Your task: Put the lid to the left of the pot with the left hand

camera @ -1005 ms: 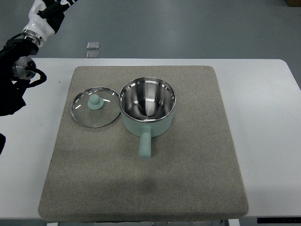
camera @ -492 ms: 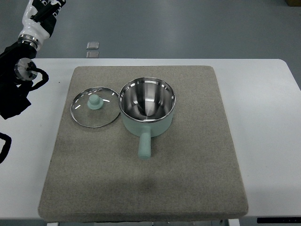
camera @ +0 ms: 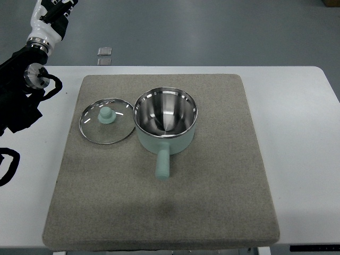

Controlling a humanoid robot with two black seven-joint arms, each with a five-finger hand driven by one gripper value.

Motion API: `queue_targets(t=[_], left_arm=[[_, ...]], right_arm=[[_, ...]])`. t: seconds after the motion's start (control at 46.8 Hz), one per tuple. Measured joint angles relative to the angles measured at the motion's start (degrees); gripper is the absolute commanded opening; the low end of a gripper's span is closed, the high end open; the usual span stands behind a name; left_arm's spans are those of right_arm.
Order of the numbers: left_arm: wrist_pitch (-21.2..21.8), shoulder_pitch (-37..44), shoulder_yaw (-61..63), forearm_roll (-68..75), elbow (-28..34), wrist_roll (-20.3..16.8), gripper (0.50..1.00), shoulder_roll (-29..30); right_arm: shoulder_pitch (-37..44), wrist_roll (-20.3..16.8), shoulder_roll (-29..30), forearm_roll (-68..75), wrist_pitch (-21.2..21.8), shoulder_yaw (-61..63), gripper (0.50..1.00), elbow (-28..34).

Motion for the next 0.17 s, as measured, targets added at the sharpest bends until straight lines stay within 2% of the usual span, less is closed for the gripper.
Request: queue_targets(t=[0.171], left_arm=[[0.0, 0.1, 0.0, 0.0, 0.1, 0.0, 0.994, 0.1]], right_arm=[[0.0, 0.0, 0.0, 0.0, 0.0, 0.0, 0.924, 0.0]])
